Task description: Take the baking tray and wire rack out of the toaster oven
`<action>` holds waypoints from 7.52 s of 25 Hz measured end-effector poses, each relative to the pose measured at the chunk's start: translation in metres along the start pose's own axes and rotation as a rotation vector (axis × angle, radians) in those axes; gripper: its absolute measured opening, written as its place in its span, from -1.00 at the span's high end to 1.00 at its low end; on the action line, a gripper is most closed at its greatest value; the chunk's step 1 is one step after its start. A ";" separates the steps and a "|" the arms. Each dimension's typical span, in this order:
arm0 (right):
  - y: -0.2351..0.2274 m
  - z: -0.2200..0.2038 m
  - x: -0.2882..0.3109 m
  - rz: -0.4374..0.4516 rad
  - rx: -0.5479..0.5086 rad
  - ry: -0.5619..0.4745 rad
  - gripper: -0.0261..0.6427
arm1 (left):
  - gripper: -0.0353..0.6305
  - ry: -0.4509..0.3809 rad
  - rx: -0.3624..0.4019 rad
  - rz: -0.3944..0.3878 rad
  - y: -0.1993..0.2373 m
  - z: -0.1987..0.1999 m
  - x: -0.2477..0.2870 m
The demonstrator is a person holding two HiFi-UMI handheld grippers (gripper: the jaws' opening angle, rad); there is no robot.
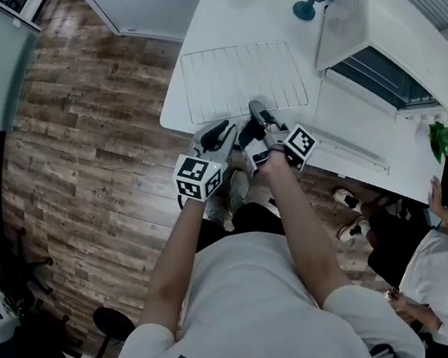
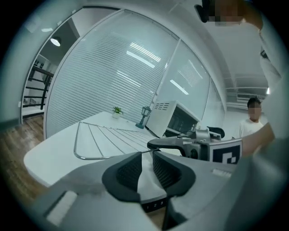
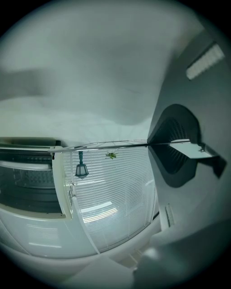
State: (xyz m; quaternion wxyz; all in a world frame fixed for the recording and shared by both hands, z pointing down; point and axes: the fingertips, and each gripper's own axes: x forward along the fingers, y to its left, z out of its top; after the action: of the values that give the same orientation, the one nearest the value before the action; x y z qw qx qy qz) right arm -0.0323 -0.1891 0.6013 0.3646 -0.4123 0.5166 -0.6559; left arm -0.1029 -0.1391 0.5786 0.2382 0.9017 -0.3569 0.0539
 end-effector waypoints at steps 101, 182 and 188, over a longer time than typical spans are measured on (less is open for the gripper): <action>0.200 0.072 -0.248 -0.101 -1.547 -0.543 0.92 | 0.87 -0.294 0.194 -0.003 -0.069 0.124 -0.044; 0.075 0.393 -0.084 0.079 -0.037 -0.390 0.55 | 0.87 -0.278 0.187 0.172 -0.104 0.142 0.131; 0.078 0.400 -0.072 0.117 -0.024 -0.415 0.65 | 0.87 -0.266 0.186 0.181 -0.097 0.140 0.125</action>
State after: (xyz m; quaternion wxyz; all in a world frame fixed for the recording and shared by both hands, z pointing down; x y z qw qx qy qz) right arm 0.3677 -0.2903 0.5636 0.4955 -0.5122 0.4611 -0.5286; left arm 0.0449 -0.2205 0.4508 0.0986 0.8832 -0.4584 -0.0117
